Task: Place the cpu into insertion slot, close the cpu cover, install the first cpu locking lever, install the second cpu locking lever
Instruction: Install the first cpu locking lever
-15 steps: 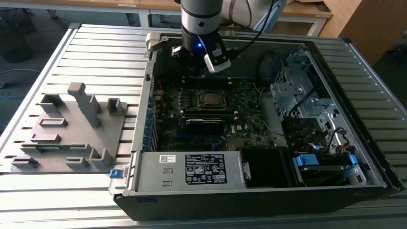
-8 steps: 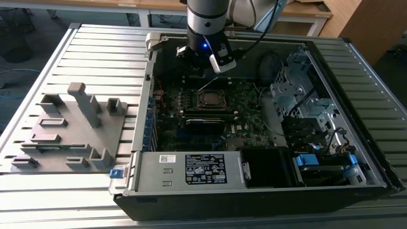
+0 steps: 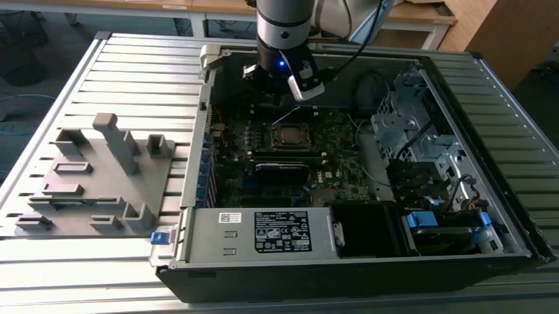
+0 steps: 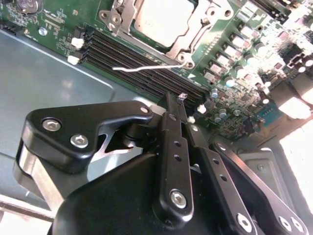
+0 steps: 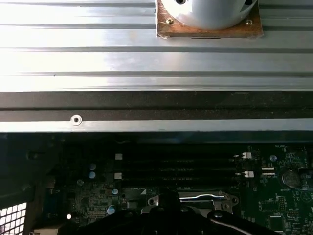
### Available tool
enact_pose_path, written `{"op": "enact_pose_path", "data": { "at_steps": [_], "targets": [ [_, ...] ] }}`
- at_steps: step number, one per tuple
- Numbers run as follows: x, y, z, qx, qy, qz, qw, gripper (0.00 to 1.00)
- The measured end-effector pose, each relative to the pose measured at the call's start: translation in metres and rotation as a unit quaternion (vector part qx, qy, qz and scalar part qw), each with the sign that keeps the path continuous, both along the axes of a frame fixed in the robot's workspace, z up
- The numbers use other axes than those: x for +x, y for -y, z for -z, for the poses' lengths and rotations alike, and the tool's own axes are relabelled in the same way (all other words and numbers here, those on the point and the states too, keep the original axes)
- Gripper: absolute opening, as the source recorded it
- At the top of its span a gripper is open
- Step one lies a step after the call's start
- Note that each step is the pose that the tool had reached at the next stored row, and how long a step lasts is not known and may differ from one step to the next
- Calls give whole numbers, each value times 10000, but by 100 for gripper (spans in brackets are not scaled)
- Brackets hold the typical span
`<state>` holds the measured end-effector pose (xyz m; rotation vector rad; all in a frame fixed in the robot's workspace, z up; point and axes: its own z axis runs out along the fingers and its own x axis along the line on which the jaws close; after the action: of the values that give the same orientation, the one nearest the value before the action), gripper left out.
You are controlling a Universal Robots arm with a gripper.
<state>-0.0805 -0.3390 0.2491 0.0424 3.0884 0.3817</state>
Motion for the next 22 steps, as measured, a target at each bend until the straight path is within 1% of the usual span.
{"op": "enact_pose_path", "data": {
  "at_steps": [2, 3, 9, 12, 22],
  "targets": [
    [1, 0, 11, 1, 26, 0, 10000, 10],
    [1, 0, 16, 1, 32, 0, 10000, 10],
    [47, -1, 59, 0, 33, 7, 10000, 10],
    [76, 0, 69, 0, 32, 12, 10000, 10],
    [79, 0, 91, 1, 33, 13, 10000, 10]
  ]
}}
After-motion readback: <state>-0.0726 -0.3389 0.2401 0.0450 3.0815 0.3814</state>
